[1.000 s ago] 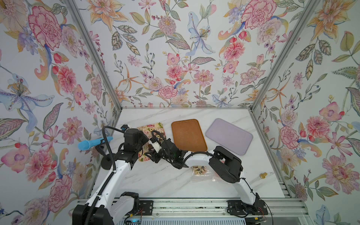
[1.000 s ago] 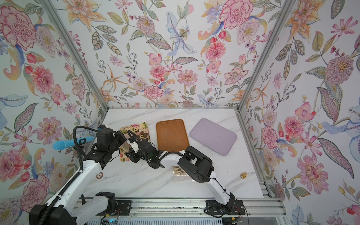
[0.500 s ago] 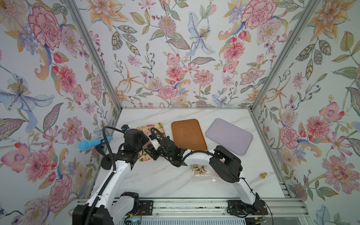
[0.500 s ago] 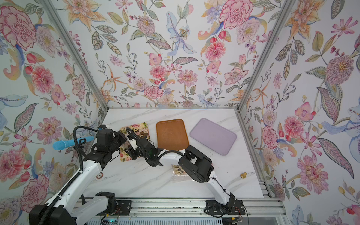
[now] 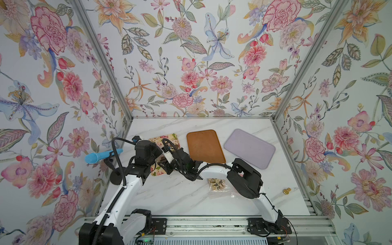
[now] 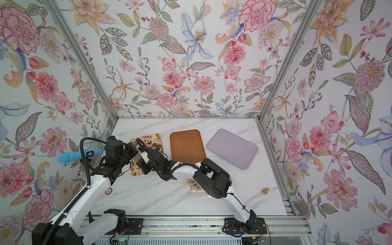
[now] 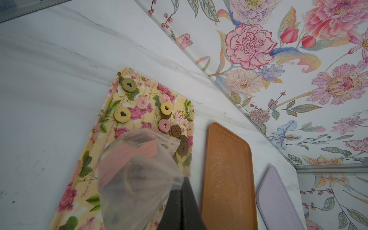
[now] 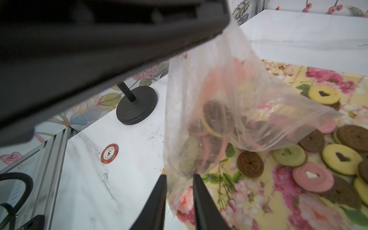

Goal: Pour cookies out of the ziploc bag
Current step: 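Pour the cookies out of the ziploc bag onto the tray.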

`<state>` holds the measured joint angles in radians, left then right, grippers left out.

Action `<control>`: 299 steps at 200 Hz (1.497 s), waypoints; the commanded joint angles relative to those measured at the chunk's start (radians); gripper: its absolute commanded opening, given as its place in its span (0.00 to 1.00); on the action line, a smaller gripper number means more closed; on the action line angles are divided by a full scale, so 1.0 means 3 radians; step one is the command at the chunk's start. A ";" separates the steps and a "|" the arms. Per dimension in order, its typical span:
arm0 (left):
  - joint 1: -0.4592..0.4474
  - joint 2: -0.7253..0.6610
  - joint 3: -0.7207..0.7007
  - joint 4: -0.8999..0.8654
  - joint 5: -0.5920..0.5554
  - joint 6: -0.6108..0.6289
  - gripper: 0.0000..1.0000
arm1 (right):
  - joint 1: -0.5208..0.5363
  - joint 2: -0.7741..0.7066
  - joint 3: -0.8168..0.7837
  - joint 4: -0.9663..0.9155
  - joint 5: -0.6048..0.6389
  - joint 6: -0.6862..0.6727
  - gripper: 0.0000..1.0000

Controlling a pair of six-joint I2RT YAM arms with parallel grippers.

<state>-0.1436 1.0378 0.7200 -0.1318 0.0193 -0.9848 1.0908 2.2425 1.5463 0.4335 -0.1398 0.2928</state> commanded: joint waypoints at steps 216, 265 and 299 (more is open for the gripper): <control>0.0008 0.0143 -0.0048 0.0204 0.0171 0.0189 0.00 | -0.0243 -0.0351 -0.0270 0.0101 -0.0183 0.0079 0.00; 0.0039 0.0206 -0.0008 0.0240 0.0222 0.0249 0.00 | -0.0250 -0.0453 -0.0233 0.0066 -0.0291 -0.0040 0.00; 0.0053 0.0238 0.0013 0.0259 0.0246 0.0275 0.00 | -0.0252 -0.0502 -0.0207 0.0038 -0.0285 -0.0102 0.00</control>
<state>-0.1375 1.1000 0.7082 -0.0761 0.0753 -0.9302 1.0191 2.1353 1.4754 0.4458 -0.2115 0.2935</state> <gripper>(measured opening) 0.047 0.040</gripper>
